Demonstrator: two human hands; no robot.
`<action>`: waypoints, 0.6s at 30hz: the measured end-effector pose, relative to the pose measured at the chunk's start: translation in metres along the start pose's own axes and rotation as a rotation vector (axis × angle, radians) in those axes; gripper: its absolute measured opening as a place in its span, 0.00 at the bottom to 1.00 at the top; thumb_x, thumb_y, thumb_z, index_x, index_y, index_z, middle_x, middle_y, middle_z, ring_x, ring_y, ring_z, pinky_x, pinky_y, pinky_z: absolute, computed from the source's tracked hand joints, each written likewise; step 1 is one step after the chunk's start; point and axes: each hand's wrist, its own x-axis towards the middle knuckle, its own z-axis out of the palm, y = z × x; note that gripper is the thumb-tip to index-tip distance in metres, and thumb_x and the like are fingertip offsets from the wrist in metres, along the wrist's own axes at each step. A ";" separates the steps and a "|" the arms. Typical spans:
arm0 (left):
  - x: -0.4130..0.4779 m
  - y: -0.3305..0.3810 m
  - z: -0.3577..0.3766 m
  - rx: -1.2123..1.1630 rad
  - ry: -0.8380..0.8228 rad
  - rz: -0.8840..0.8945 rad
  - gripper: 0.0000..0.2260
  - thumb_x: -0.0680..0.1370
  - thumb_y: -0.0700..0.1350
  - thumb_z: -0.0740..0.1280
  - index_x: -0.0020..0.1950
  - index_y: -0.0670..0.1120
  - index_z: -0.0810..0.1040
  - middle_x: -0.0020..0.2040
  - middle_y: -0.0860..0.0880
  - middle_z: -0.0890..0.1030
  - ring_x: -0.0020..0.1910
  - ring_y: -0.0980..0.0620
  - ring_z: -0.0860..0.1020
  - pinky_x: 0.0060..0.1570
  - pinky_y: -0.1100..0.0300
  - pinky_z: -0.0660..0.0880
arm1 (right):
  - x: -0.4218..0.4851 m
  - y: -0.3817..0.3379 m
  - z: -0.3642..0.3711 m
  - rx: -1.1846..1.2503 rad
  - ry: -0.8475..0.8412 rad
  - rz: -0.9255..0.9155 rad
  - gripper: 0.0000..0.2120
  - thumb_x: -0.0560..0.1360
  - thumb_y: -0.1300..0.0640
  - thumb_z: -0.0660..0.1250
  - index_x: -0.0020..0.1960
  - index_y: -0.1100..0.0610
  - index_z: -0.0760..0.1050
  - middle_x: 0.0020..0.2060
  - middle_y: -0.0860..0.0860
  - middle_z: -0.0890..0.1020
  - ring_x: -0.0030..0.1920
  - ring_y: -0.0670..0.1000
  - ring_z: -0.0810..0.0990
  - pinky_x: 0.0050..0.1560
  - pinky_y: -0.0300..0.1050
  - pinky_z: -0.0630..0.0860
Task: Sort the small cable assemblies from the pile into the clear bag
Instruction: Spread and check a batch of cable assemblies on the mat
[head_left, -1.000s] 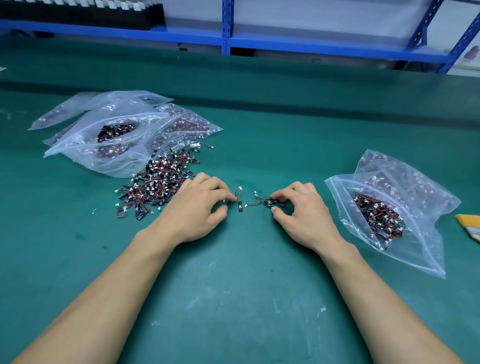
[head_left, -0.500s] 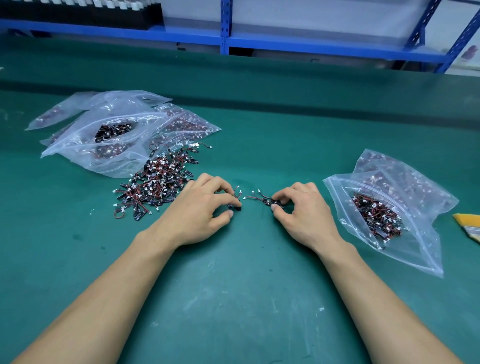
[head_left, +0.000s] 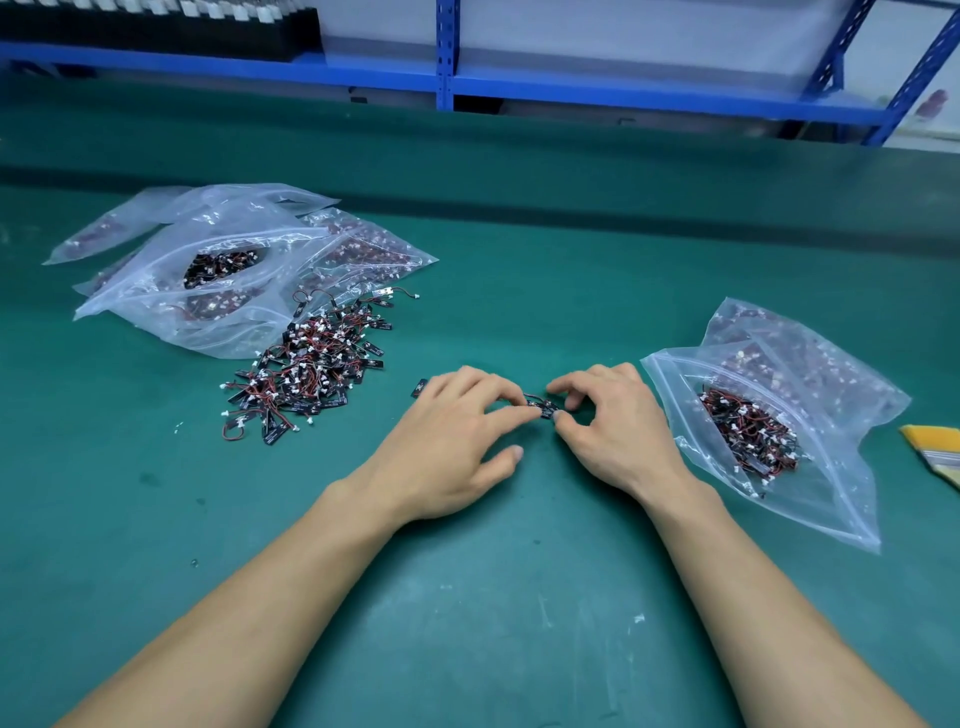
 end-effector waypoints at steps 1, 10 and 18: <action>0.002 0.004 0.002 0.015 -0.013 0.000 0.20 0.79 0.56 0.59 0.71 0.54 0.73 0.65 0.56 0.73 0.64 0.52 0.67 0.67 0.55 0.59 | 0.000 0.000 0.000 -0.003 -0.001 -0.005 0.10 0.75 0.54 0.69 0.55 0.46 0.82 0.41 0.42 0.79 0.51 0.50 0.70 0.55 0.47 0.71; 0.007 0.008 0.008 0.095 -0.035 -0.018 0.21 0.80 0.59 0.56 0.71 0.56 0.73 0.63 0.56 0.73 0.64 0.50 0.68 0.71 0.53 0.57 | 0.001 0.005 -0.003 -0.045 0.022 0.110 0.03 0.74 0.53 0.68 0.44 0.46 0.81 0.35 0.41 0.78 0.45 0.49 0.71 0.44 0.44 0.71; 0.007 0.008 0.008 0.099 0.004 -0.022 0.20 0.80 0.60 0.57 0.68 0.55 0.74 0.61 0.56 0.74 0.61 0.50 0.70 0.68 0.53 0.60 | 0.002 0.002 -0.004 0.023 0.020 0.326 0.07 0.72 0.53 0.67 0.35 0.49 0.76 0.28 0.43 0.79 0.39 0.46 0.78 0.37 0.47 0.77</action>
